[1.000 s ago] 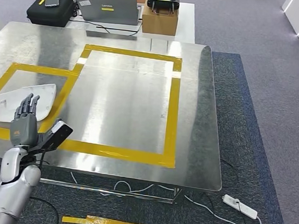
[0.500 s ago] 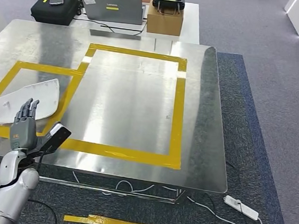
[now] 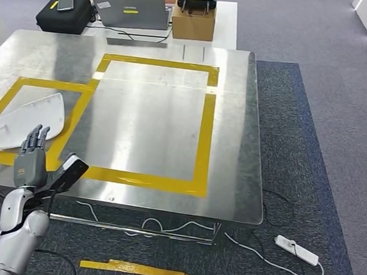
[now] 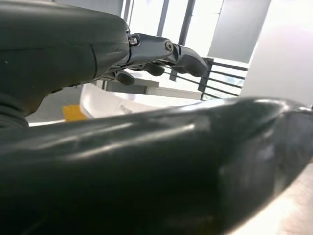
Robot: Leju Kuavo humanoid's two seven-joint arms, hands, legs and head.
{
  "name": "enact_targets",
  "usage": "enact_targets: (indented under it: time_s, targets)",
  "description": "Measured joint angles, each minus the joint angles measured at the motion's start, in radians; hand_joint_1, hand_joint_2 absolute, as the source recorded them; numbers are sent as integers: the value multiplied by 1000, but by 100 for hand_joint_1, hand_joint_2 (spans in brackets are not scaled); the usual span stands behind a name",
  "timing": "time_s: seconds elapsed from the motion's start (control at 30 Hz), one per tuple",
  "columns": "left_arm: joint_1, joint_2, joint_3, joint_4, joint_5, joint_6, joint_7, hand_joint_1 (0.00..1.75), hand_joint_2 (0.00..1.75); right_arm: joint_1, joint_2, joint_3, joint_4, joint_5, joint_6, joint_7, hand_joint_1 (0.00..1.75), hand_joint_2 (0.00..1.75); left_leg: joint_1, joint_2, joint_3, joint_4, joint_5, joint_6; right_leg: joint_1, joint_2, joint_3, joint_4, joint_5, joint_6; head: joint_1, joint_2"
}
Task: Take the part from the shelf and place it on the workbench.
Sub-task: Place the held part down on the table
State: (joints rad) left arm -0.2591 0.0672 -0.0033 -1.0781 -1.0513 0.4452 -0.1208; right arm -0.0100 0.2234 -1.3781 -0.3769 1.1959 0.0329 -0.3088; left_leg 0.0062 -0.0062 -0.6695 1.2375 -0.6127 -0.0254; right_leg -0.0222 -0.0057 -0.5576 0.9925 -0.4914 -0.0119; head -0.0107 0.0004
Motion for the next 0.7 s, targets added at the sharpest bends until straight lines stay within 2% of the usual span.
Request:
enact_targets:
  time_s: [0.03,0.07,0.1,0.13,0.2,0.23,0.27,0.33,0.37,0.4,0.43,0.47,0.5,0.53,0.57,0.6,0.63,0.67,0.7]
  targets:
    - [2,0,0,0,0,-1,2,0,0,0,0,0,0,1,1,0,0,0,1,0,-5,38,-14,-2,1,-2,-9,1,6,0,0,0]
    - [3,0,1,0,0,-1,3,0,0,0,0,0,-1,2,2,1,0,0,1,0,6,46,-12,-2,2,-3,-19,3,12,0,0,0]
    - [4,1,2,0,0,-2,5,0,0,0,0,-1,-1,3,2,1,0,0,2,0,37,9,10,-1,2,-4,-27,5,17,2,0,0]
    - [3,2,3,0,0,-2,6,0,0,0,0,-1,-1,5,3,2,0,0,2,0,85,-61,40,2,3,-4,-33,7,22,4,0,0]
    - [0,4,6,0,0,-3,7,0,0,-1,0,-3,-2,9,4,5,0,0,-2,0,174,-205,74,11,5,-4,-43,11,32,13,1,0]
    - [-2,5,7,0,0,-3,8,0,0,-2,0,-4,-2,10,4,6,0,0,-4,0,197,-247,78,15,6,-4,-46,11,37,18,1,0]
    - [-2,7,8,0,0,-3,9,0,0,-2,0,-5,-2,11,4,6,0,0,-6,0,201,-261,77,19,7,-4,-48,11,43,25,1,0]
    - [-2,9,10,0,0,-4,13,0,0,-1,0,-7,-2,14,4,7,0,0,-6,1,192,-264,89,32,5,-3,-52,10,50,38,1,0]
    - [-2,10,11,0,0,-5,14,0,0,-1,0,-8,-3,16,4,8,0,0,-5,2,185,-266,97,40,4,-2,-59,18,36,44,2,0]
    - [-2,10,11,0,0,-6,15,0,0,0,0,-8,-4,17,4,9,0,0,-3,3,178,-268,107,49,4,0,-71,41,6,48,4,0]
    - [-2,10,12,1,0,-6,16,0,0,0,0,-9,-4,19,4,9,0,0,-2,5,167,-269,117,54,3,2,-88,87,-41,50,5,0]
    - [0,10,12,1,0,-7,16,0,0,-1,0,-10,-5,20,4,10,0,0,-3,5,154,-269,127,58,4,3,-109,150,-89,52,7,0]
    - [2,10,14,2,0,-7,17,0,0,-1,0,-11,-5,21,4,10,0,0,-4,5,141,-267,136,60,4,3,-126,216,-126,53,8,0]
    - [5,10,15,3,1,-7,18,0,0,-1,0,-12,-5,22,4,10,0,0,-6,5,127,-266,146,60,4,3,-135,268,-142,54,8,0]
    - [8,11,18,4,1,-8,20,0,0,-1,0,-13,-5,23,4,10,0,0,-7,4,113,-264,154,60,4,3,-128,287,-133,54,8,0]
    - [11,12,21,6,1,-8,23,0,0,-2,0,-15,-6,24,4,11,0,0,-8,4,101,-261,161,59,4,3,-103,271,-107,52,8,0]
    - [15,13,25,8,0,-8,26,0,0,-2,0,-16,-6,24,4,11,0,0,-9,4,89,-258,168,56,5,3,-61,220,-77,48,8,0]
    - [20,14,28,9,-2,-8,29,0,0,-3,0,-17,-7,25,4,11,0,0,-10,4,79,-254,174,53,7,5,-9,147,-59,42,8,0]
    - [24,15,32,11,-4,-7,31,0,0,-4,0,-19,-9,25,4,11,0,0,-11,4,71,-249,179,49,8,7,42,73,-53,38,7,0]
